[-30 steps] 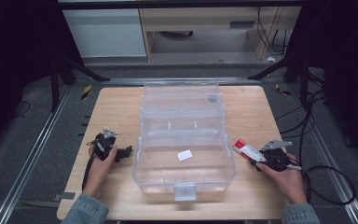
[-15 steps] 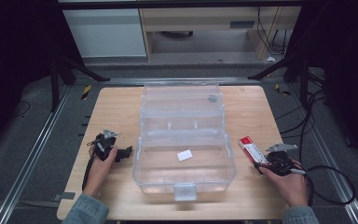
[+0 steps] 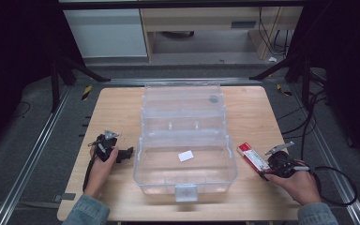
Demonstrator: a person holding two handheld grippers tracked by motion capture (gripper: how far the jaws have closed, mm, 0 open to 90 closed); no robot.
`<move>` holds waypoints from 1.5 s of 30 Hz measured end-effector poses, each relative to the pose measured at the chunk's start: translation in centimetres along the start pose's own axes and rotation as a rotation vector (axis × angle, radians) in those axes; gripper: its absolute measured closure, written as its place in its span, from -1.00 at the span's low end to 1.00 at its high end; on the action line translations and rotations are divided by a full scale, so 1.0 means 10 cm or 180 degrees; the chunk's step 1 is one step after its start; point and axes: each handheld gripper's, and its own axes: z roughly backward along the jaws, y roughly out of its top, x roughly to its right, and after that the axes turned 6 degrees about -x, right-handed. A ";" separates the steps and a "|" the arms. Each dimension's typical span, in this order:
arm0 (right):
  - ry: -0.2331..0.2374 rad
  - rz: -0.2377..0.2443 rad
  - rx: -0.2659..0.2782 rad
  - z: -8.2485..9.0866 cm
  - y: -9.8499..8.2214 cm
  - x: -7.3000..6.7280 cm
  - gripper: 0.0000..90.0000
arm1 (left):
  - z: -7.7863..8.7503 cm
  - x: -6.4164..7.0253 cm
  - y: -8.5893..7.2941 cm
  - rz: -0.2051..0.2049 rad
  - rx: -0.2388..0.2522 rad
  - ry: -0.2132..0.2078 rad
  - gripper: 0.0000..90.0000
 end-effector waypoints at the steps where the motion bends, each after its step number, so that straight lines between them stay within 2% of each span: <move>1: 0.0013 0.0013 -0.0076 0.01 0.02 0.00 -0.08 | 0.00 0.00 0.00 0.0003 0.0000 0.0000 -1.00; 3: 0.0036 0.0023 -0.0184 0.04 0.06 0.00 -0.08 | 0.00 0.00 0.00 0.0001 0.0001 0.0001 -1.00; 6: -0.0013 0.0086 -0.0353 0.05 0.13 0.01 -0.07 | 0.00 0.00 0.00 0.0002 0.0002 0.0002 -1.00; 10: 0.0059 0.0071 -0.0462 0.01 0.17 0.02 -0.05 | 0.00 0.00 0.00 -0.0002 0.0002 0.0000 -1.00; 17: 0.0085 0.0159 -0.0662 -0.05 0.25 0.03 0.04 | 0.00 0.00 0.00 -0.0003 0.0001 0.0001 -1.00; 34: 0.0113 0.0179 -0.0834 -0.12 0.29 0.07 0.09 | 0.00 0.00 0.00 -0.0005 -0.0001 0.0000 -1.00; 40: 0.0098 0.0248 -0.0764 -0.09 0.30 0.08 0.14 | 0.00 0.00 0.00 0.0000 0.0001 0.0000 -1.00; 45: 0.0042 0.0285 -0.0608 0.06 0.31 0.12 0.14 | 0.00 0.01 0.00 -0.0004 0.0012 0.0004 -1.00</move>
